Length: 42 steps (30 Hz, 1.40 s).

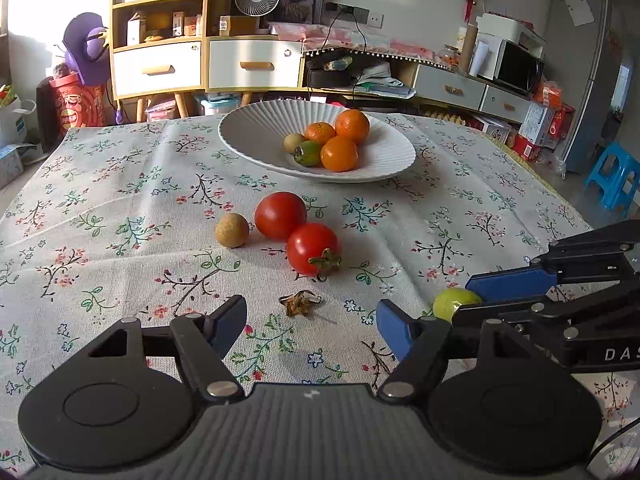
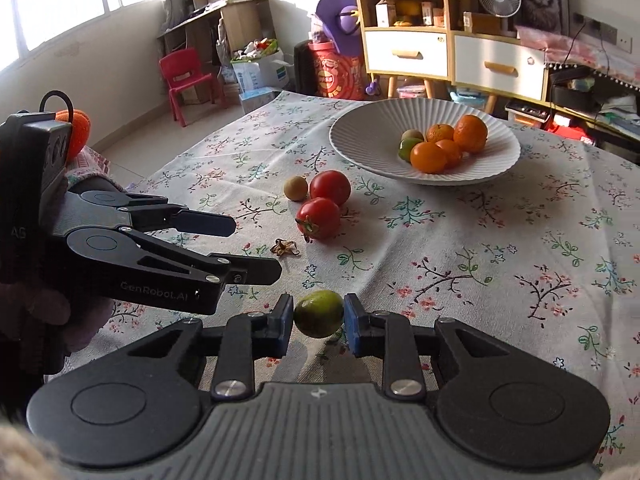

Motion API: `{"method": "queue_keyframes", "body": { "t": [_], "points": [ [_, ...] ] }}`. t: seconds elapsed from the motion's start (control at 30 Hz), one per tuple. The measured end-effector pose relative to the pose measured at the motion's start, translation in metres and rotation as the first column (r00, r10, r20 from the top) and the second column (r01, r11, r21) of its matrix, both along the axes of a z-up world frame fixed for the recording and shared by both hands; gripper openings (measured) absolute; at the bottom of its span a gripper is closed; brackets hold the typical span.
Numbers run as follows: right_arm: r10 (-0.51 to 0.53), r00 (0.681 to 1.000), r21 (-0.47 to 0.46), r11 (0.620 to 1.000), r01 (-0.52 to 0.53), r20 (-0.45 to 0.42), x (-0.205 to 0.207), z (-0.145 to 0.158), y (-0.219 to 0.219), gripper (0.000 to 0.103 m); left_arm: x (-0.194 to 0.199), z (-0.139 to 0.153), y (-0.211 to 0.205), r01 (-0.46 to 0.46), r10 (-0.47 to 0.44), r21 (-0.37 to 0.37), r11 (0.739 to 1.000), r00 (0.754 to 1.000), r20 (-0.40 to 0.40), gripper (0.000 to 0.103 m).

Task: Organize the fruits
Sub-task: 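Grasp the red tomato with the left tool while the right tool holds the lime, then carry the tomato and lime into the white bowl while both tools open to release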

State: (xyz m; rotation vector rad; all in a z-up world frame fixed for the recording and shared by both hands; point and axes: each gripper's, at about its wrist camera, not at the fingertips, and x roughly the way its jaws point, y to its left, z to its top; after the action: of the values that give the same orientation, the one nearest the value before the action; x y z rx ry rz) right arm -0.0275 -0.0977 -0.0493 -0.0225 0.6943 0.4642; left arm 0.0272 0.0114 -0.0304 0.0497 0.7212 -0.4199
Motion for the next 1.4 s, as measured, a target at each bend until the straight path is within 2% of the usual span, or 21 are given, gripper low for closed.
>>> {"method": "queue_keyframes", "body": {
  "t": [0.43,0.57,0.83,1.17,1.4],
  "points": [
    [-0.046,0.999,0.010,0.999,0.046,-0.001,0.007,0.003,-0.018,0.024,0.026,-0.003,-0.021,-0.078,0.078,-0.011,0.997,0.997,-0.015,0.054],
    [-0.059,0.998,0.011,0.998,0.059,0.001,0.008,0.003,-0.022,0.024,0.032,-0.004,-0.021,-0.105,0.105,-0.009,0.994,0.994,-0.013,0.039],
    [-0.085,0.996,0.016,0.996,0.085,0.007,0.016,0.007,-0.028,0.025,0.029,0.004,-0.021,-0.094,0.093,-0.017,0.995,0.995,-0.022,0.037],
    [-0.129,0.990,0.039,0.991,0.127,0.054,0.032,0.024,-0.032,0.024,0.023,0.024,-0.022,-0.063,0.064,-0.051,0.997,0.998,0.010,0.037],
    [-0.172,0.981,0.048,0.985,0.168,0.085,0.052,0.035,-0.036,0.024,0.033,0.041,-0.030,-0.071,0.074,-0.070,0.995,0.996,0.040,0.037]
  ]
}}
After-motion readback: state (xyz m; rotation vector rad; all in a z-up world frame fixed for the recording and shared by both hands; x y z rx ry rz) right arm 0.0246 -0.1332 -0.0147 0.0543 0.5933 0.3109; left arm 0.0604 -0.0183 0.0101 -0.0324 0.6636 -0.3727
